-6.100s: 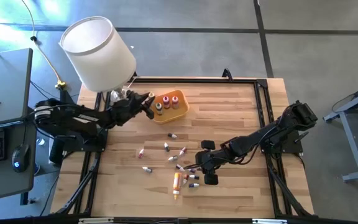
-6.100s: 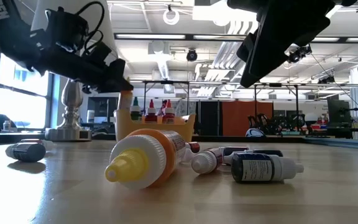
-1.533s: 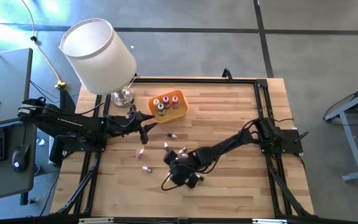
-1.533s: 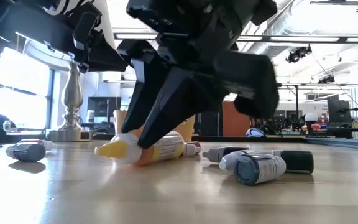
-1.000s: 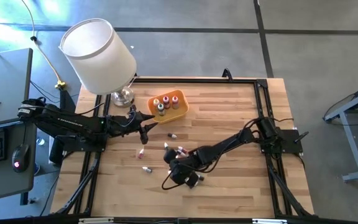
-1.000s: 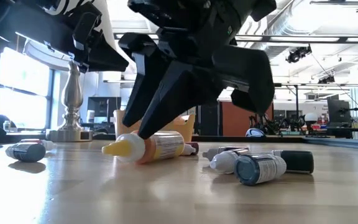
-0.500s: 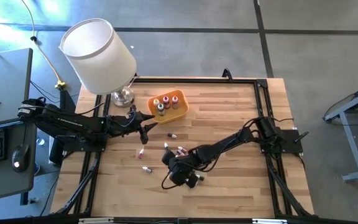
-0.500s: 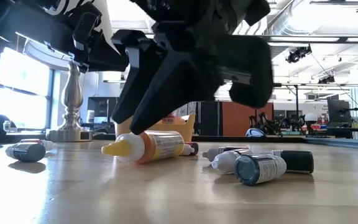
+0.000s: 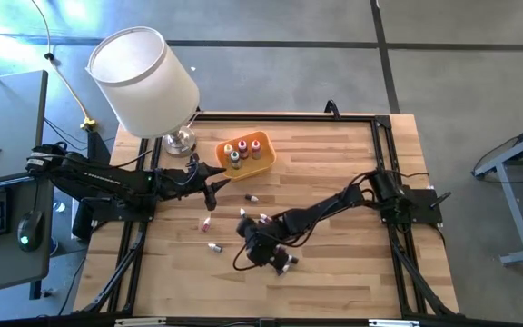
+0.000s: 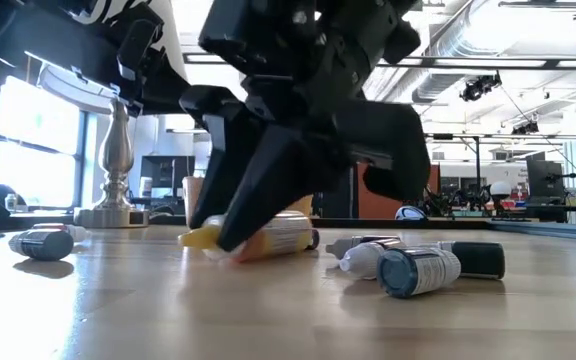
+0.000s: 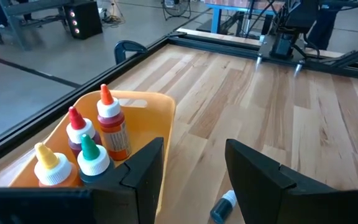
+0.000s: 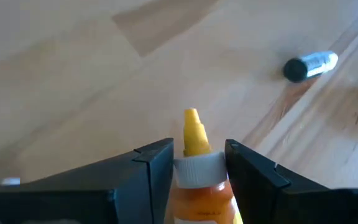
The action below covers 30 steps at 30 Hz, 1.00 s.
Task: Pick & Place food coloring
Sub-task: Put the large yellow food coloring bottle into the bin
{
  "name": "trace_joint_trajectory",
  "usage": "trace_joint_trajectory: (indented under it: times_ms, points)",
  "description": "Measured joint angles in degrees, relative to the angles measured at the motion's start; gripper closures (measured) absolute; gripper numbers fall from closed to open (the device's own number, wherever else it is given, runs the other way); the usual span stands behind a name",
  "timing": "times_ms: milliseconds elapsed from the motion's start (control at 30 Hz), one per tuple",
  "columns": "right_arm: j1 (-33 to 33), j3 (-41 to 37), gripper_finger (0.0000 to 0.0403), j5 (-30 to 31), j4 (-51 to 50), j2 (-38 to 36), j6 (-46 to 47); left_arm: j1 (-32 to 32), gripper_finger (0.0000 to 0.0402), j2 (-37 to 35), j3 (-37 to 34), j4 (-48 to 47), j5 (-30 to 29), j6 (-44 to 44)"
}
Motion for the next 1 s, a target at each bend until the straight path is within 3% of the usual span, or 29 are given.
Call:
trace_joint_trajectory:
  times_ms: [333,1000]
  points:
    - [-0.02,0.11,0.0265,5.78,-6.58,-0.11,0.72,0.00,0.0234,-0.02,0.01,-0.04,-0.23,1.46]
    - [0.53,0.00,0.0256,11.25,-6.75,-0.11,2.18,0.00,0.0234,-0.02,0.01,-0.07,-0.34,2.44]
